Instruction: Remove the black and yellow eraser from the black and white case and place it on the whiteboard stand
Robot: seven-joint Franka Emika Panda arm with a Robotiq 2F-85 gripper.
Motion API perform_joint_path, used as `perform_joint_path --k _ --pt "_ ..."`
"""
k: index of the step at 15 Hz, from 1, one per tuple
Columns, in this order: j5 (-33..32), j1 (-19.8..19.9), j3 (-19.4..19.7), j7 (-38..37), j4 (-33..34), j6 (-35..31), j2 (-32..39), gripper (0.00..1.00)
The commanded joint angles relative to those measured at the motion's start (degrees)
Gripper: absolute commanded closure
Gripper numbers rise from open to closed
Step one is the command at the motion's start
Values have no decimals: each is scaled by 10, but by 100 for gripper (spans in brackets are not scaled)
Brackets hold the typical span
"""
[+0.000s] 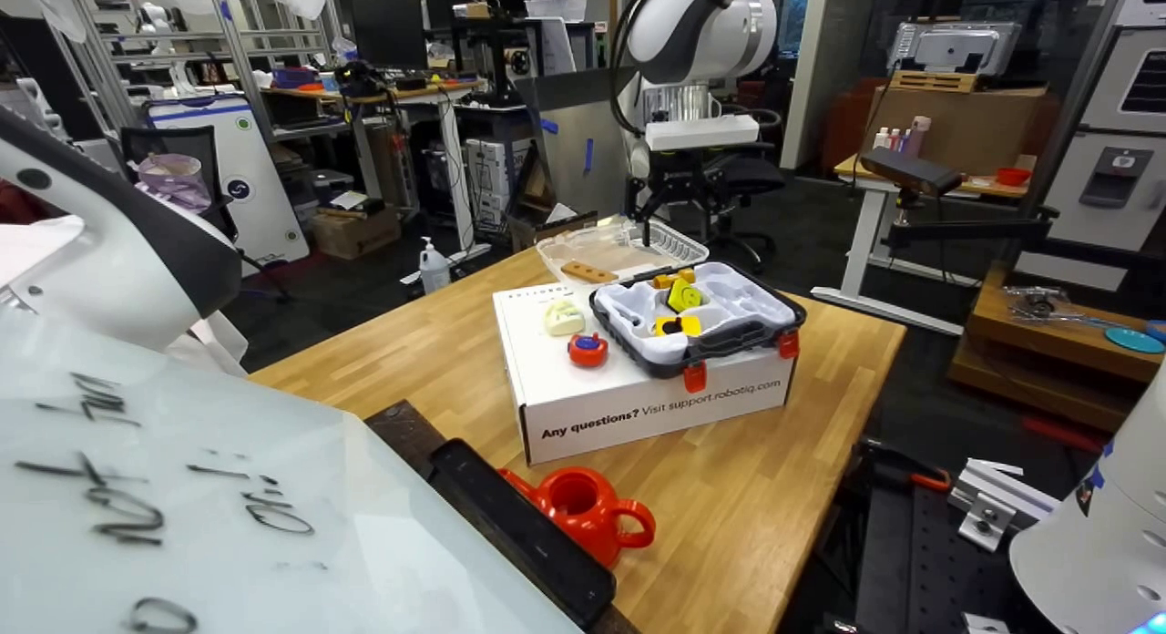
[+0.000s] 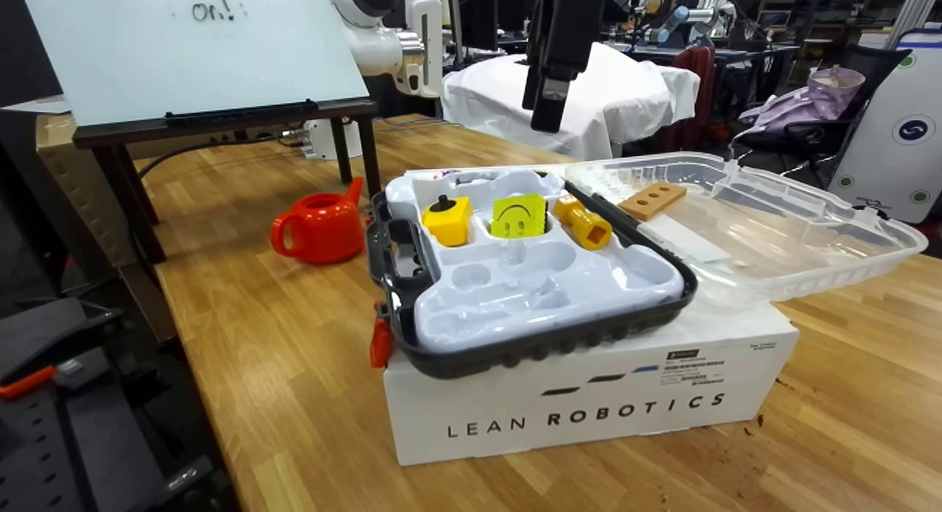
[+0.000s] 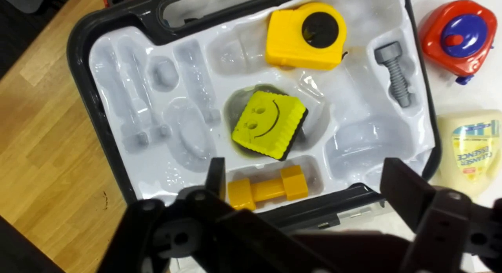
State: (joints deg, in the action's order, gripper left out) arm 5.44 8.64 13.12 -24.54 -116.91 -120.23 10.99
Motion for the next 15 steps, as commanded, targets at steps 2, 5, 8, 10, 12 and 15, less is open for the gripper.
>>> perform_joint_path --k 2,5,8,10,12,15 --pt "12 12 3 -17 -30 1 -10 0" --pt "2 12 4 -14 -28 2 0 0" --pt "3 13 4 -16 -32 2 0 0" --pt "3 13 4 -16 -32 2 -1 0" --pt "3 13 4 -16 -32 2 -1 0" --pt "9 14 3 -14 -25 3 7 0"
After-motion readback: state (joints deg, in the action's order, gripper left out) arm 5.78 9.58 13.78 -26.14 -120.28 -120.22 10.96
